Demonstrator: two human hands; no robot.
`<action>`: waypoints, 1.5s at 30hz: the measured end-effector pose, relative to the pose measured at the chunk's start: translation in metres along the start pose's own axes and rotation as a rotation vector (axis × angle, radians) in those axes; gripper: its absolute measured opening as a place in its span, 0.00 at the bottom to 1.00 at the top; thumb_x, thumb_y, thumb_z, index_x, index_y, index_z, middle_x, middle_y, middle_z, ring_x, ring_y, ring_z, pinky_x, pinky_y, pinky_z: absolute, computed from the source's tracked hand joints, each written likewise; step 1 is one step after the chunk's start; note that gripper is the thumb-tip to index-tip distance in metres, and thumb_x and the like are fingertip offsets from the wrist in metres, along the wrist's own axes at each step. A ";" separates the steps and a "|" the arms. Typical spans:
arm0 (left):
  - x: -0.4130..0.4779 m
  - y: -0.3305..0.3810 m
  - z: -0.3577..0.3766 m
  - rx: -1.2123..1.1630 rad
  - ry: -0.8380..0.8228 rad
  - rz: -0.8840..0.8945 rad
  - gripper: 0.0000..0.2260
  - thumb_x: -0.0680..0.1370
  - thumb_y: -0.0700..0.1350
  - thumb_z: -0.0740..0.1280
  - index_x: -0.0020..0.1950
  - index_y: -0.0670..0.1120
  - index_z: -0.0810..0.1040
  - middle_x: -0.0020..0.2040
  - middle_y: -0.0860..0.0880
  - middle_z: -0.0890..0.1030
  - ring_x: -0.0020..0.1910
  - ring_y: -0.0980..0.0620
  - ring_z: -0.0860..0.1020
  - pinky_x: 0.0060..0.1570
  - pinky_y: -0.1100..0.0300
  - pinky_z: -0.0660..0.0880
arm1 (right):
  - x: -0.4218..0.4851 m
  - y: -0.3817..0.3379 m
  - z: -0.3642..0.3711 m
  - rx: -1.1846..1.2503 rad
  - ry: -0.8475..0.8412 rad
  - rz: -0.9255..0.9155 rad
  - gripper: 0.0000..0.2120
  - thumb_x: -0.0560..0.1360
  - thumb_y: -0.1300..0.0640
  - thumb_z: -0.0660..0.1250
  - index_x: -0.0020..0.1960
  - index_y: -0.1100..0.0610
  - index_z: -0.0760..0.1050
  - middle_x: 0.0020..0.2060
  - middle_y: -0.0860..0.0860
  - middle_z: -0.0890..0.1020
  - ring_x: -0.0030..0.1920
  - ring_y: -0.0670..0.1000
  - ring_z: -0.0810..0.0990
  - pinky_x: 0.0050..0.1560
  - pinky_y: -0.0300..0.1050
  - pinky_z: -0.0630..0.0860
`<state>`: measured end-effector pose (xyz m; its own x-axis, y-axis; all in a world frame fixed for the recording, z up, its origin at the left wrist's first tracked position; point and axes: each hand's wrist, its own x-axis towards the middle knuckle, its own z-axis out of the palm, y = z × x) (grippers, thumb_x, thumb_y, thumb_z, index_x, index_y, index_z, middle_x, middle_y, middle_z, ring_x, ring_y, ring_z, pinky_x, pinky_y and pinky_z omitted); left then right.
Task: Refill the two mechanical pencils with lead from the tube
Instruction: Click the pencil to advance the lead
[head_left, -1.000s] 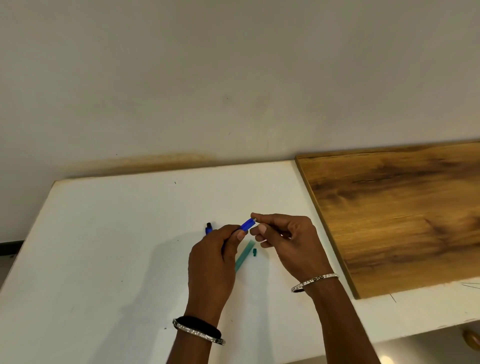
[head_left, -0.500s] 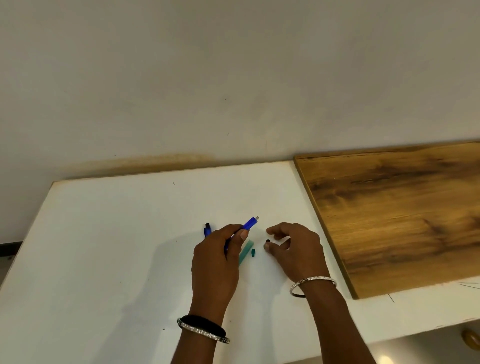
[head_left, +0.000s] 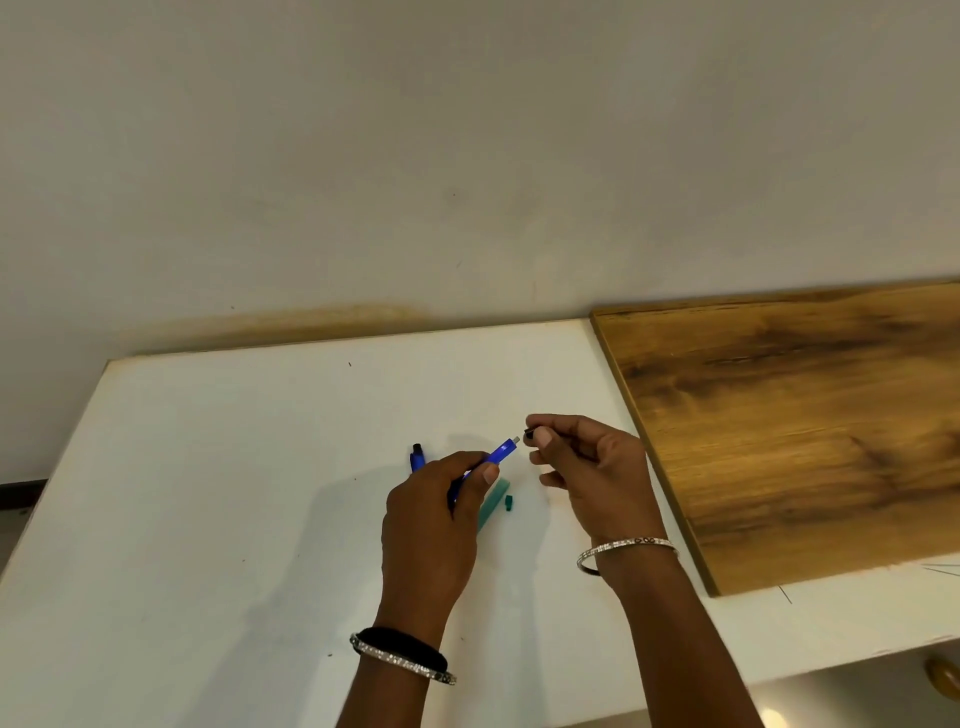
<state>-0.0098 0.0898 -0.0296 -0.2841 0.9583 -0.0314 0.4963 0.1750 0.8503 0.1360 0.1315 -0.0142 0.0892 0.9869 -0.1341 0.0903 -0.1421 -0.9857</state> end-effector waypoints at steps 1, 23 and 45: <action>0.000 0.000 0.000 0.003 0.001 0.000 0.15 0.76 0.56 0.64 0.58 0.53 0.81 0.44 0.55 0.83 0.43 0.54 0.81 0.43 0.71 0.71 | 0.000 0.000 0.001 -0.015 -0.016 -0.009 0.07 0.74 0.59 0.70 0.50 0.50 0.83 0.43 0.49 0.86 0.42 0.49 0.85 0.36 0.36 0.80; -0.001 0.008 -0.002 -0.043 -0.045 0.000 0.12 0.76 0.57 0.63 0.54 0.57 0.82 0.35 0.61 0.80 0.36 0.61 0.78 0.35 0.74 0.70 | -0.004 -0.003 0.005 0.034 -0.156 0.075 0.09 0.74 0.58 0.71 0.53 0.51 0.83 0.45 0.52 0.86 0.44 0.51 0.85 0.40 0.41 0.81; -0.004 0.016 -0.025 -0.539 -0.845 -0.091 0.15 0.80 0.42 0.64 0.66 0.49 0.76 0.59 0.52 0.83 0.56 0.50 0.83 0.50 0.62 0.78 | -0.003 -0.007 -0.026 1.373 0.029 0.291 0.18 0.78 0.50 0.52 0.32 0.55 0.65 0.19 0.47 0.60 0.22 0.46 0.50 0.21 0.39 0.55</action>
<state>-0.0217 0.0832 -0.0024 0.4766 0.8291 -0.2923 0.0047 0.3301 0.9439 0.1607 0.1280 -0.0040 -0.0412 0.9311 -0.3625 -0.9618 -0.1353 -0.2381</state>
